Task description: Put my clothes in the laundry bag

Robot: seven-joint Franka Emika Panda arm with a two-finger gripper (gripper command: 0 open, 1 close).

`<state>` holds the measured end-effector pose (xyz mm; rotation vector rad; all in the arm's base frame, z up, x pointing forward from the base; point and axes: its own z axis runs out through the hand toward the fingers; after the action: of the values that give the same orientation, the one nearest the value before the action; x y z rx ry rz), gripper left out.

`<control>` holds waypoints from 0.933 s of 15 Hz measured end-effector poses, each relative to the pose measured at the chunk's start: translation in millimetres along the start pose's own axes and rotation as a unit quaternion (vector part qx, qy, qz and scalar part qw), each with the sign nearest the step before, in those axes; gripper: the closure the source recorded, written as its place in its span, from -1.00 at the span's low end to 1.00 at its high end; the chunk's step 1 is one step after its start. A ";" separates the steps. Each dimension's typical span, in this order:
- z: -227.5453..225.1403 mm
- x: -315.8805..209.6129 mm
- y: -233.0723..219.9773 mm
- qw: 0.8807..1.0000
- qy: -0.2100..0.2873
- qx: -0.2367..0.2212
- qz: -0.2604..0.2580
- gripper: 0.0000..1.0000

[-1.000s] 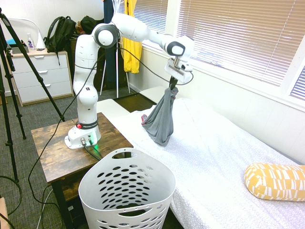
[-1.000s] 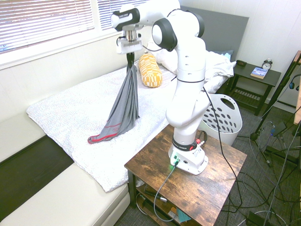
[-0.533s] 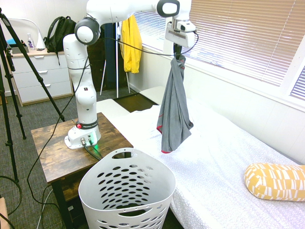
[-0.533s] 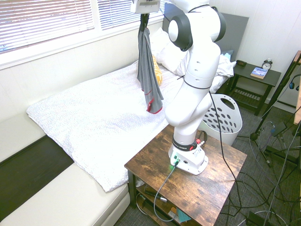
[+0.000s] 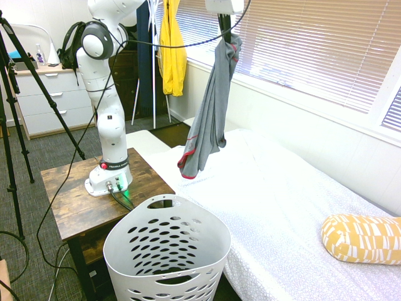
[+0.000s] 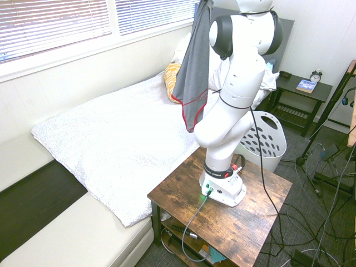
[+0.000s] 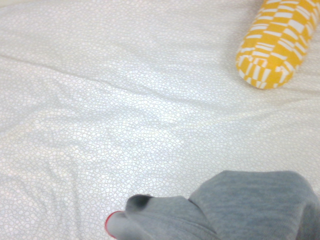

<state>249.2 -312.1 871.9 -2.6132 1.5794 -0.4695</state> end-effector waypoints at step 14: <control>83.3 51.4 250.8 0.973 -0.018 -0.064 0.220 1.00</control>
<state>80.2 -485.7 754.4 -2.2251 2.1568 -0.2936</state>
